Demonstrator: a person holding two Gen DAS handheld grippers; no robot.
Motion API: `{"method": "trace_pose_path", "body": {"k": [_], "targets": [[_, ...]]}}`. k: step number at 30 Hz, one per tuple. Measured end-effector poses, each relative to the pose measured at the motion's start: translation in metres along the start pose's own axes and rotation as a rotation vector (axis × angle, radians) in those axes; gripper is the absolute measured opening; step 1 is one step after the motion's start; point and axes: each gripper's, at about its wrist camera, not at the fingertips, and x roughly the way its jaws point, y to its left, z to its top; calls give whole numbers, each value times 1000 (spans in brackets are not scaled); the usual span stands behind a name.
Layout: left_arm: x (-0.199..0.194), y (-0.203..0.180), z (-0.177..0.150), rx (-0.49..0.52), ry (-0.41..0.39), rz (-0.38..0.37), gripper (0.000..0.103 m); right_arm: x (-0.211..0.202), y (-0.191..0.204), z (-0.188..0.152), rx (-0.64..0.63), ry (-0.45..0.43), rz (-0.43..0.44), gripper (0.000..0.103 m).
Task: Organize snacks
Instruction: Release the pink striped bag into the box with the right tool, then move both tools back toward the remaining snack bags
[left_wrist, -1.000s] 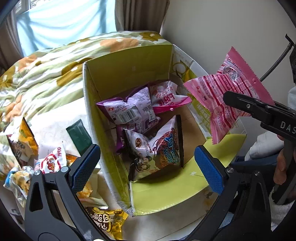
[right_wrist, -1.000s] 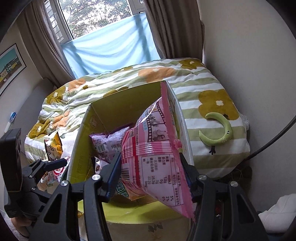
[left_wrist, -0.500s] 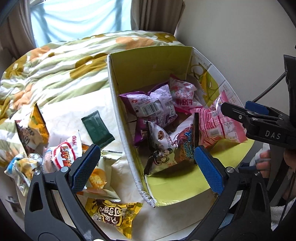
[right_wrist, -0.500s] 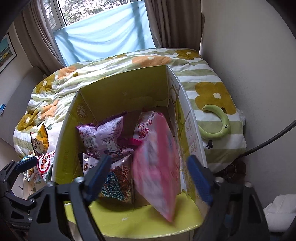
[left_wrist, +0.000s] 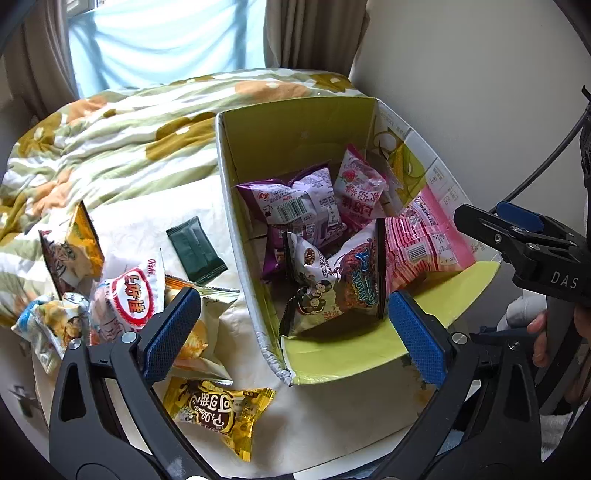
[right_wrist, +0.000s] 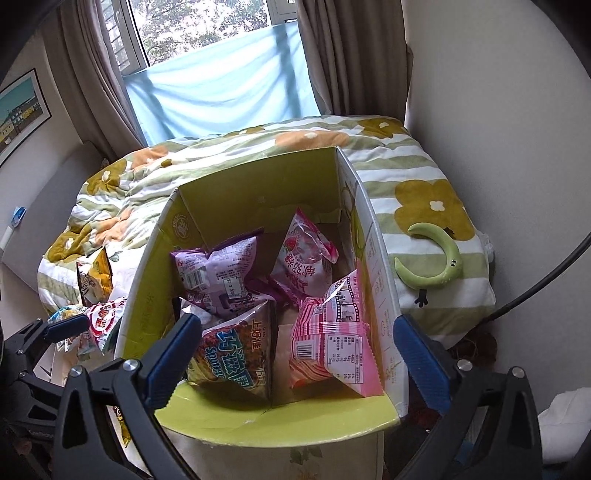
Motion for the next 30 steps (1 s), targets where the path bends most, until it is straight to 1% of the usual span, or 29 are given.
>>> {"method": "trace_pose_path", "body": {"k": [4,8,12,15,19,23,30], "targets": [[-19,-3,-6,-10,-37,20,101,-22,2,-3,-17,-40,10,103],[-44,-3,-17,-31,-80,49,101,-46,8,-7,-55,-61,6,103],[-71,3,-36,-74,-121,77,101,-69,16,-17,-104,-93,16,103],[-88,10,-55,-113,-135,105,101,-82,24,-26,-125,-106,41,103],[-109,23,-86,-165,-144,149,101,-90,34,-41,-142,-101,95,103],[-125,36,-113,-208,-144,190,101,-95,50,-55,-160,-106,104,103],[-145,70,-146,-291,-158,214,101,-97,79,-71,-177,-87,138,103]]}}
